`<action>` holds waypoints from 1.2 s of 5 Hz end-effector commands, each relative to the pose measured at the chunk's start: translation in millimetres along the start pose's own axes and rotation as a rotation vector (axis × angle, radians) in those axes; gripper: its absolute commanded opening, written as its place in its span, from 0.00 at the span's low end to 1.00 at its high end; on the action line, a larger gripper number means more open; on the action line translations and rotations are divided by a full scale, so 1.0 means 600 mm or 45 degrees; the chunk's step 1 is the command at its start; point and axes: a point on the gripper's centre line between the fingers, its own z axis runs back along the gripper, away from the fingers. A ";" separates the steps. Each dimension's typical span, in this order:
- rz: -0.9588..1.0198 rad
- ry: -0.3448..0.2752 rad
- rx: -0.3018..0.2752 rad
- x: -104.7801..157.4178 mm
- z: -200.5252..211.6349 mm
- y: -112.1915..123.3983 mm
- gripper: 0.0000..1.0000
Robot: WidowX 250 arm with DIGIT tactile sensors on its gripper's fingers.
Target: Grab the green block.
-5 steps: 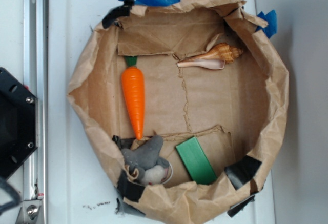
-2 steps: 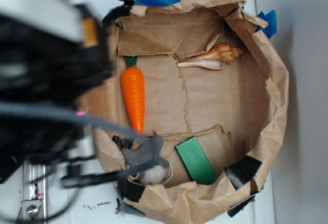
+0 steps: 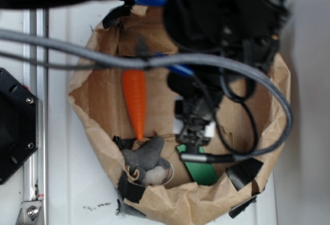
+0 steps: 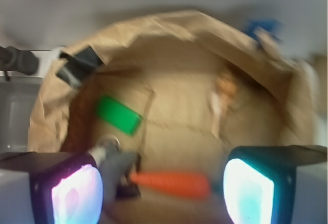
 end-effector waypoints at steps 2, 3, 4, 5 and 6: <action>-0.438 -0.073 0.099 -0.016 -0.094 -0.009 1.00; -0.463 -0.047 0.096 -0.012 -0.116 -0.007 1.00; -0.518 -0.045 0.091 -0.006 -0.141 -0.023 1.00; -0.533 -0.079 0.071 0.001 -0.157 -0.039 1.00; -0.538 -0.129 0.037 0.012 -0.169 -0.051 1.00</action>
